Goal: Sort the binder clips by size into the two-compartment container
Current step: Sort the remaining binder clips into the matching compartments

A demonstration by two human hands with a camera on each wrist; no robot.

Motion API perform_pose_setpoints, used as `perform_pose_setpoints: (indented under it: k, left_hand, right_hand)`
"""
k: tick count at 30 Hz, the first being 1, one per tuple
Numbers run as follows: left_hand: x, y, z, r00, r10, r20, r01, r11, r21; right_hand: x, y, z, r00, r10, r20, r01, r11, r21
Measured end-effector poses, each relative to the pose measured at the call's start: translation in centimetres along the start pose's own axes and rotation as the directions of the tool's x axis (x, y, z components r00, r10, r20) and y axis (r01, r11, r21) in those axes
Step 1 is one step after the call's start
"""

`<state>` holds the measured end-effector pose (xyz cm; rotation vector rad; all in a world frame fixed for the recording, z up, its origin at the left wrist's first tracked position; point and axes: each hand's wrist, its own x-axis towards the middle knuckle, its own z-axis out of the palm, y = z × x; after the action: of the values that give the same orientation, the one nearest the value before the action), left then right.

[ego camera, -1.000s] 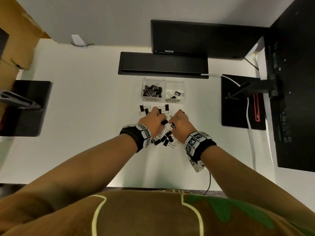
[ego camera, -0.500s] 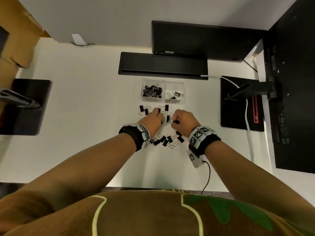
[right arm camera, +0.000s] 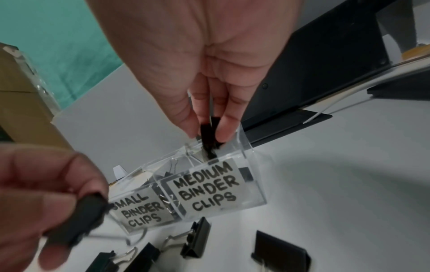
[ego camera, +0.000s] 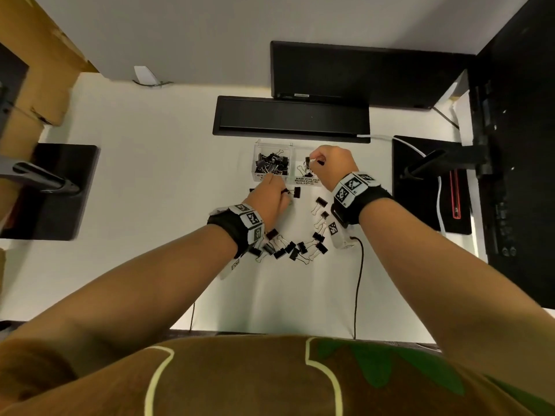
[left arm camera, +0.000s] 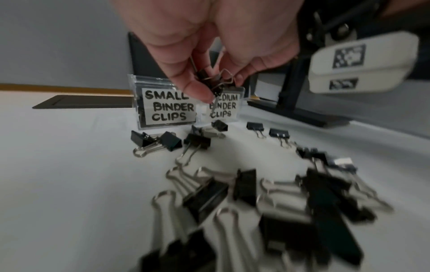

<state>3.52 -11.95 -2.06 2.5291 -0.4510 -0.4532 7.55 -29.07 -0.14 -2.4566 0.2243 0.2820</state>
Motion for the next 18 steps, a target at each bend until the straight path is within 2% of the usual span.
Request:
perform_pose_setpoints:
  k: [2, 6, 8, 11, 15, 18]
  left_hand:
    - [0.4, 0.6, -0.7, 0.998, -0.029, -0.052, 0.025, 0.997, -0.08]
    - [2.1, 1.7, -1.8, 0.991, -0.073, -0.11, 0.054, 0.985, -0.162]
    - [3.2, 2.1, -2.0, 0.989, -0.076, -0.125, 0.054, 0.984, -0.172]
    - [4.8, 2.6, -2.0, 0.988, -0.058, -0.144, 0.034, 0.986, -0.163]
    - [5.9, 3.1, -1.7, 0.99, -0.058, -0.131, 0.04, 0.99, -0.137]
    - [5.6, 3.3, -1.2, 0.994, -0.049, -0.094, 0.038, 0.992, -0.121]
  right_hand:
    - [-0.2, 0.2, -0.1, 1.0, 0.007, 0.001, -0.007, 1.0, 0.016]
    - [-1.7, 1.5, -0.4, 0.991, 0.054, -0.123, -0.034, 0.987, 0.155]
    - [-3.0, 2.6, -0.3, 0.984, 0.102, -0.145, -0.072, 0.978, 0.198]
    - [-4.8, 4.3, 1.0, 0.989, 0.131, -0.073, -0.119, 0.983, 0.14]
    - [-5.7, 5.5, 3.7, 0.992, -0.004, 0.127, 0.014, 0.997, -0.071]
    - [-5.3, 5.7, 4.7, 0.985, -0.006, 0.173, 0.033, 0.988, -0.154]
